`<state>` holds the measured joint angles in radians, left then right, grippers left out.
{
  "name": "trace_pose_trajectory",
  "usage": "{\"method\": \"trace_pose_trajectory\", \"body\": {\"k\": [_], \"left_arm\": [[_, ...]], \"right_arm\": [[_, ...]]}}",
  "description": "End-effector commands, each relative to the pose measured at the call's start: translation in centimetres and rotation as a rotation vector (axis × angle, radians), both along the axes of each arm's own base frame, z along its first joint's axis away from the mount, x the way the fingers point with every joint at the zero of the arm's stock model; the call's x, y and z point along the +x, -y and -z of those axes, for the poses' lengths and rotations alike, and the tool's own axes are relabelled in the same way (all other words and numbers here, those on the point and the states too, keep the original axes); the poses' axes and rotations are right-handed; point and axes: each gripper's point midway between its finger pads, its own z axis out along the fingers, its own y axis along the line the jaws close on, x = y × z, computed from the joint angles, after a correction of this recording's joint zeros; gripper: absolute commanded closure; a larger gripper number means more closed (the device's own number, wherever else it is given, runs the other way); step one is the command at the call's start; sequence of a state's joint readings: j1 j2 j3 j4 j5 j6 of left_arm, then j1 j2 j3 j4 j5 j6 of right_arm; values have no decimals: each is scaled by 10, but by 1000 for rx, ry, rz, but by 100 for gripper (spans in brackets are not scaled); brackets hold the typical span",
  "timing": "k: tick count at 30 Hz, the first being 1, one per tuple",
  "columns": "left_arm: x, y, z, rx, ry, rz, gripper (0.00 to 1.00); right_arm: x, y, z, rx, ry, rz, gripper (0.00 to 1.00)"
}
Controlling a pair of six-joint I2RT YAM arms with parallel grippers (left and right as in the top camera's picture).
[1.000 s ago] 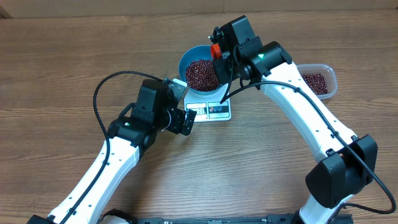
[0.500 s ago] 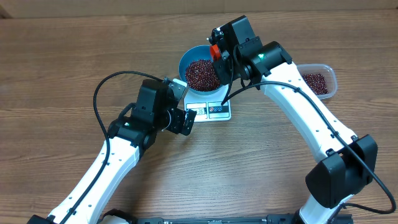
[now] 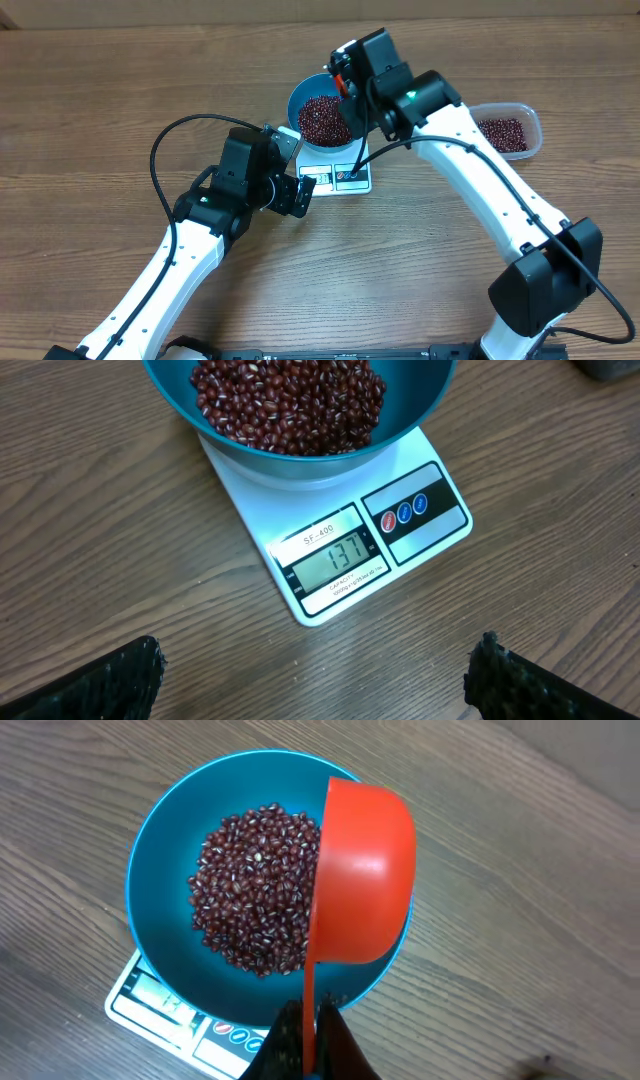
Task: Scoop item into bowl and weigh 150g on scale
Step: 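Move the scoop over the teal bowl and tip beans in, then bring the empty scoop back to the bean tub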
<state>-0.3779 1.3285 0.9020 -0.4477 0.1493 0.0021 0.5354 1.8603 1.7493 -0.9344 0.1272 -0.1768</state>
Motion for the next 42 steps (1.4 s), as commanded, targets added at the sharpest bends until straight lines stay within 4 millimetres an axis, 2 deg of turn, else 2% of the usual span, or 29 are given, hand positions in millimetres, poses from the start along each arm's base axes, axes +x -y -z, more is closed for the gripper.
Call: {"method": "trace_pose_trajectory", "body": {"k": [1, 29, 34, 38, 39, 40, 42], "left_arm": [[-2, 0, -3, -8, 10, -6, 0], [-2, 0, -3, -8, 10, -6, 1], [-2, 0, -3, -8, 10, -6, 1], [-2, 0, -3, -8, 10, -6, 0], [-2, 0, -3, -8, 9, -6, 0], [-2, 0, -3, -8, 10, -6, 1], [-2, 0, -3, -8, 10, -6, 0]], "right_arm": [[7, -3, -14, -35, 66, 4, 96], [6, -5, -14, -25, 60, -4, 96], [9, 1, -16, -83, 89, -32, 96], [8, 4, -38, 27, 90, 15, 96], [7, 11, -57, 90, 97, 17, 96], [7, 20, -67, 126, 101, 36, 96], [4, 52, -90, 196, 103, 94, 96]]}}
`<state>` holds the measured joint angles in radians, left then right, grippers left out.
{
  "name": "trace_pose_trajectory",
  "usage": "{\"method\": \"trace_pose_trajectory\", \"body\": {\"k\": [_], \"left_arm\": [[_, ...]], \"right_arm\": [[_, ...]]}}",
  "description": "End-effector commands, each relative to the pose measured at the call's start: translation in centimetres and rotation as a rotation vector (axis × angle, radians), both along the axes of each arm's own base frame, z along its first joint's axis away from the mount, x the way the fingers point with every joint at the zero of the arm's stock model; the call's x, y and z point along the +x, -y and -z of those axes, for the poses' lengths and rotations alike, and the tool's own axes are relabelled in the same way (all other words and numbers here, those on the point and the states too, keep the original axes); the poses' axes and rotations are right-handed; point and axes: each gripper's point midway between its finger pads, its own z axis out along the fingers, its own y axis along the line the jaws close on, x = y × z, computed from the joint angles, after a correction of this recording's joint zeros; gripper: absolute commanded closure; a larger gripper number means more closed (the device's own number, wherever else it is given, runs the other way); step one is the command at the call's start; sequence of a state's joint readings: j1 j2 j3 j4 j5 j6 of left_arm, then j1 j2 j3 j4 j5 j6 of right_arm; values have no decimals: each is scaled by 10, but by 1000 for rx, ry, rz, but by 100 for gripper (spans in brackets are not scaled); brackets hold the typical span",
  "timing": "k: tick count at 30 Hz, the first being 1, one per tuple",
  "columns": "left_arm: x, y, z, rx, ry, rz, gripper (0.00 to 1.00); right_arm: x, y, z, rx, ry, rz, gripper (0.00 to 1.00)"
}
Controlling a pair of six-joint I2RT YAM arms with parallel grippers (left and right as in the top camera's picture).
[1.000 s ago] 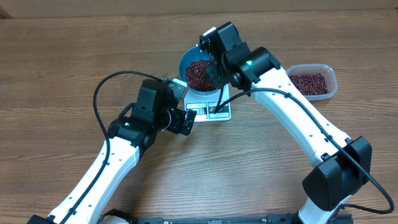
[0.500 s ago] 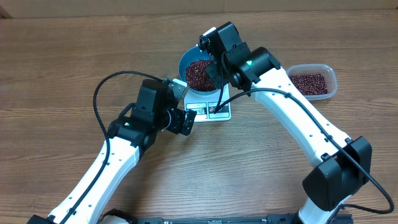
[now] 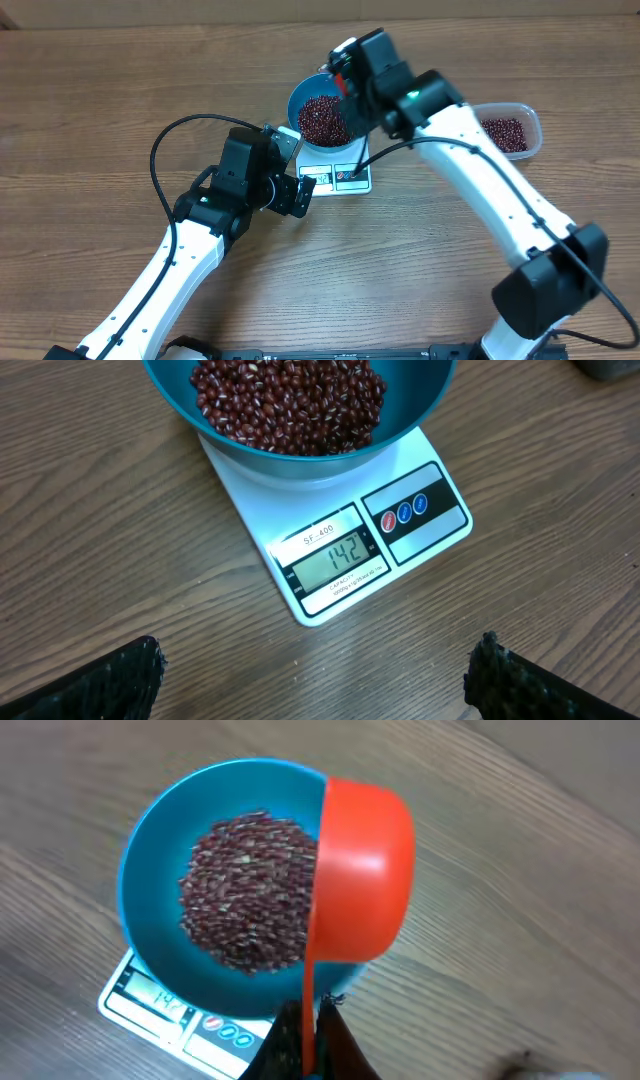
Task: Scoop item into bowl and weigh 150g on scale
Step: 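Bring the empty scoop back to the bean tub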
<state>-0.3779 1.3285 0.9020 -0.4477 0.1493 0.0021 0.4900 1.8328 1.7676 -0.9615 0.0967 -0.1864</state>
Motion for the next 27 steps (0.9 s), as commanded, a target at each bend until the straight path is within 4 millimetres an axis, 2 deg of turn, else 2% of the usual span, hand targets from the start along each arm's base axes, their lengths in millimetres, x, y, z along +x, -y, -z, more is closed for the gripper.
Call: {"method": "trace_pose_trajectory", "body": {"k": [1, 3, 6, 8, 11, 12, 15, 19, 20, 23, 27], "left_arm": [[-2, 0, -3, -8, 10, -6, 1], [-2, 0, -3, -8, 10, -6, 0], [-2, 0, -3, -8, 10, -6, 0], [-2, 0, -3, -8, 10, -6, 0], [-2, 0, -3, -8, 9, -6, 0], [-2, 0, -3, -8, 10, -6, 0], [-2, 0, -3, -8, 10, -6, 0], [-2, 0, -3, -8, 10, -6, 0], [-2, 0, -3, -8, 10, -6, 0], [-2, 0, -3, -8, 10, -6, 1], [-2, 0, -3, -8, 10, -6, 0]], "right_arm": [[-2, 55, -83, 197, 90, 114, 96], [-11, 102, -92, 242, 57, 193, 96], [-21, 165, -88, 295, -15, 330, 96], [-30, 215, -75, 316, -78, 460, 96], [-38, 264, -52, 321, -131, 596, 96], [-40, 279, -39, 324, -155, 641, 96], [-43, 293, -14, 326, -196, 684, 96], [-39, 296, 17, 323, -233, 685, 96], [-36, 296, 35, 322, -258, 687, 96], [-34, 296, 60, 321, -318, 692, 96], [-31, 297, 87, 320, -383, 699, 96]]}}
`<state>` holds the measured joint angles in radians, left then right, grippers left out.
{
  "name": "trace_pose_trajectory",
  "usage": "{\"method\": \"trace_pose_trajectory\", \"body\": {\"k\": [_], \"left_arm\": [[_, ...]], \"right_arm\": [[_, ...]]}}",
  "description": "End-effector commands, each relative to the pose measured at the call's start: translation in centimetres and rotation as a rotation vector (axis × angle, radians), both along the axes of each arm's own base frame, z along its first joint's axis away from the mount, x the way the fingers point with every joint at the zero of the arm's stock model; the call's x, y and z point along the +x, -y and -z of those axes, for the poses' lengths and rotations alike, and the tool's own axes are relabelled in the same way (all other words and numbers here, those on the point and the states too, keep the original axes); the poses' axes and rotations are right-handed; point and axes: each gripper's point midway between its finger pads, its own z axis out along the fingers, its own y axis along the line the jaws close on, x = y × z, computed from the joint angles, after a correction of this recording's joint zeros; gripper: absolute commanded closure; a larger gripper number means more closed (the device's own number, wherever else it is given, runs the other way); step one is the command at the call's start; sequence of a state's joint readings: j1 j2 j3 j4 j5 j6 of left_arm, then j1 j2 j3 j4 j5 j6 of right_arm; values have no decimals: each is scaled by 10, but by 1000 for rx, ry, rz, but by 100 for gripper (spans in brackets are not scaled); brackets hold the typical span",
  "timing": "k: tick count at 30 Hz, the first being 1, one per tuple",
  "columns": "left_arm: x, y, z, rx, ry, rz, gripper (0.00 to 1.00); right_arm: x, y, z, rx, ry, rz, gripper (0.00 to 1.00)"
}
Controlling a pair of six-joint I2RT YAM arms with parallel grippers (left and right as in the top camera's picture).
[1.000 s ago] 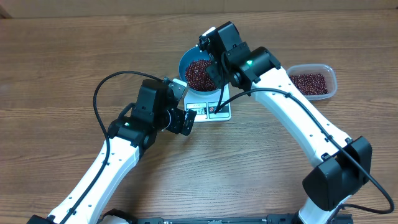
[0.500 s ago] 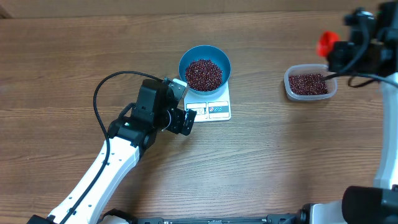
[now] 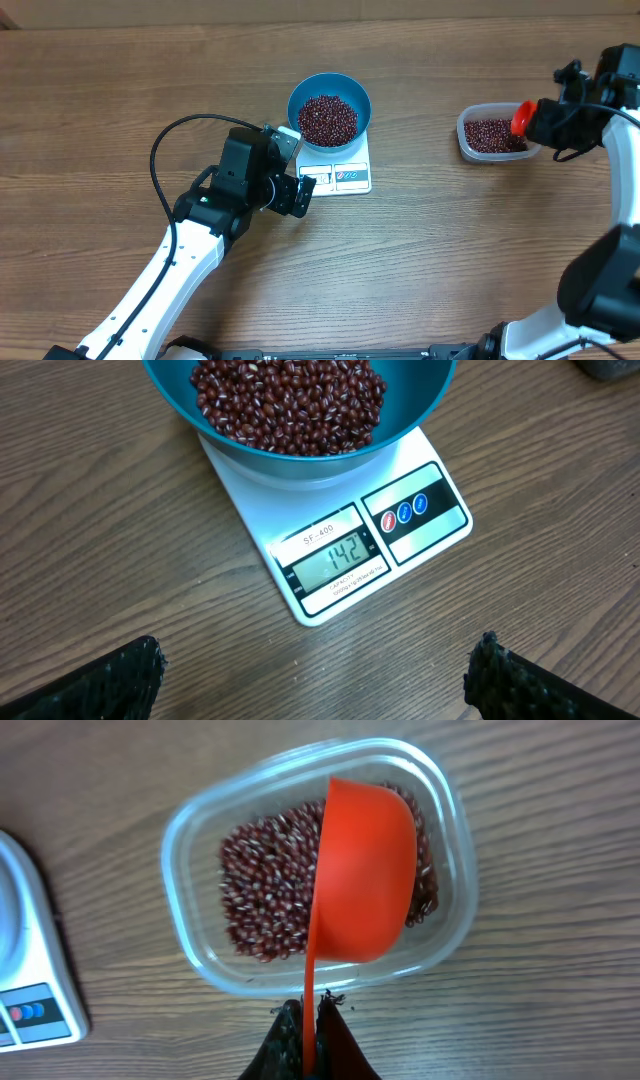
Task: Scoop item into bowl and weigh 150g on scale
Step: 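Bring the empty scoop back to the bean tub, then dip the scoop into the beans and lift a small amount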
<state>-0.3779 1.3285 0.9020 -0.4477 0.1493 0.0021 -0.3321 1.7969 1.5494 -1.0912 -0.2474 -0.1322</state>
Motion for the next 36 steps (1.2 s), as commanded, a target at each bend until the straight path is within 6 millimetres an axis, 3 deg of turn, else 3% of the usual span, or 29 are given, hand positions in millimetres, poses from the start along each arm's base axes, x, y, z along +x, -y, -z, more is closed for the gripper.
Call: {"method": "trace_pose_trajectory", "body": {"k": [1, 10, 14, 18, 21, 24, 31, 36], "left_arm": [[-2, 0, -3, -8, 10, -6, 1], [-2, 0, -3, -8, 10, -6, 1], [-2, 0, -3, -8, 10, -6, 0], [-2, 0, -3, -8, 10, -6, 0], [-2, 0, -3, -8, 10, -6, 1], [-2, 0, -3, -8, 10, -6, 0], [-2, 0, -3, -8, 10, -6, 1], [-2, 0, -3, -8, 10, -6, 0]], "right_arm": [[3, -3, 19, 20, -37, -13, 96], [1, -10, 67, 24, -161, -55, 96], [1, -28, 72, 21, -177, -126, 96], [2, -57, 73, 7, -180, -242, 96], [2, -64, 73, 7, -182, -253, 96], [2, -59, 72, 20, -191, -197, 96], [0, -18, 69, 68, -190, -9, 96], [4, -15, 53, 280, -92, -4, 96]]}}
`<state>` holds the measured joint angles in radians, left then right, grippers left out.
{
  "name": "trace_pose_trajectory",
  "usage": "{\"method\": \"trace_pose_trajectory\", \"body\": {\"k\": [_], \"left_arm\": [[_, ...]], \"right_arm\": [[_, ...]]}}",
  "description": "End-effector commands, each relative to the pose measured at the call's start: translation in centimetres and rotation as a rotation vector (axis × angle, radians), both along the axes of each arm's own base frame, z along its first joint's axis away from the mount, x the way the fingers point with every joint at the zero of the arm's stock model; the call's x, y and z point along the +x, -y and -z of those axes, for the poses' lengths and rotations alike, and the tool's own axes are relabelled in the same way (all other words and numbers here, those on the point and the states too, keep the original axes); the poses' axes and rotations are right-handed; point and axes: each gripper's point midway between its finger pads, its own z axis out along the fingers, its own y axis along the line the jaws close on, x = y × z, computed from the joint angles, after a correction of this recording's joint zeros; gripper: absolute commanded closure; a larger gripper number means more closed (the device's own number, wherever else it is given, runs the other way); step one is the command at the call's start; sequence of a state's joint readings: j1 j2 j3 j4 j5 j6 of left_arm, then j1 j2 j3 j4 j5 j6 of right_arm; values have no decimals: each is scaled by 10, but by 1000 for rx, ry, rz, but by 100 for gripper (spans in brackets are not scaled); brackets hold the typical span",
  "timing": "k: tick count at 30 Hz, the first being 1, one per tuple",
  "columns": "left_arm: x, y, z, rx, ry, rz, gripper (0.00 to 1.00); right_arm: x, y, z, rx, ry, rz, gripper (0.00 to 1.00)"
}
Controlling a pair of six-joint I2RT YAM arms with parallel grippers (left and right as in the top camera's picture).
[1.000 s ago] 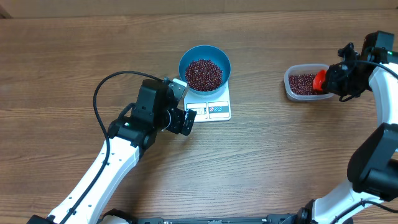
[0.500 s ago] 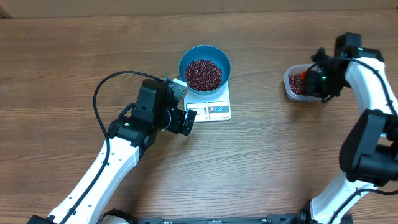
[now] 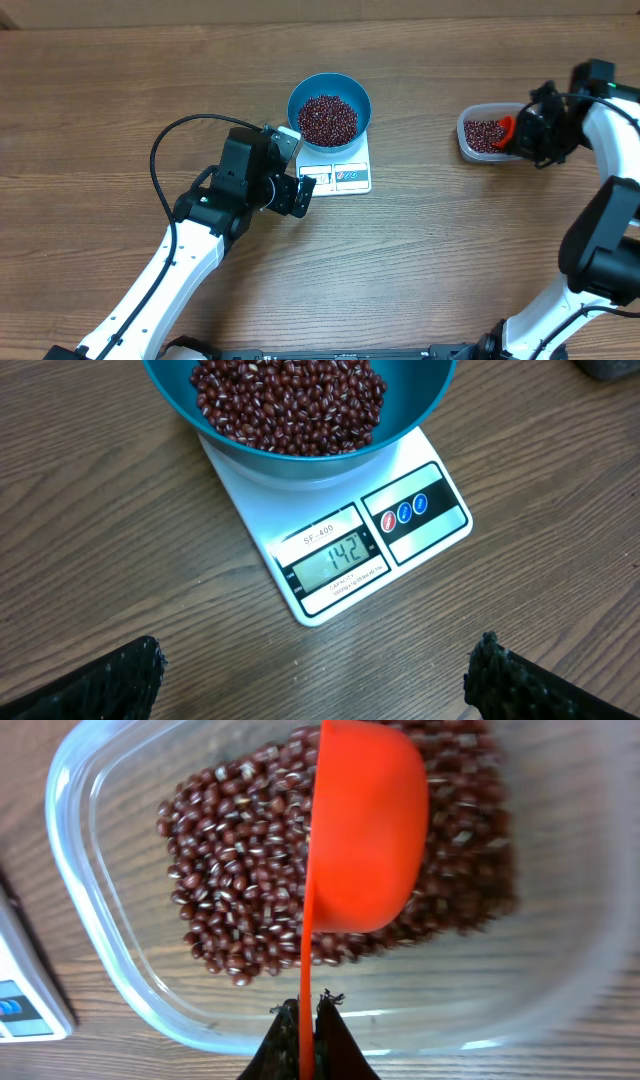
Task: Scoop item into bowl and weigh 150g on scale
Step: 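Dip the scoop into the beans and lift a small amount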
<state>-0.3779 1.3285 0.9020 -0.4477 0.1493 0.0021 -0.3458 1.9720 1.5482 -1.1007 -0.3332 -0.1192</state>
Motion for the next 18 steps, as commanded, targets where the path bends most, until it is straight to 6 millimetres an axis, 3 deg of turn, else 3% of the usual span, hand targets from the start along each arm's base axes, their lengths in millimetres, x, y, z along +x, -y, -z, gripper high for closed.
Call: {"method": "trace_pose_trajectory", "body": {"k": [1, 6, 18], "left_arm": [[-2, 0, -3, -8, 10, -6, 0], [-2, 0, -3, -8, 10, -6, 0], [-2, 0, -3, -8, 10, -6, 0]], "right_arm": [[6, -6, -12, 156, 71, -1, 96], [7, -9, -26, 269, 142, -19, 96], [-9, -26, -92, 468, 309, -147, 96]]}}
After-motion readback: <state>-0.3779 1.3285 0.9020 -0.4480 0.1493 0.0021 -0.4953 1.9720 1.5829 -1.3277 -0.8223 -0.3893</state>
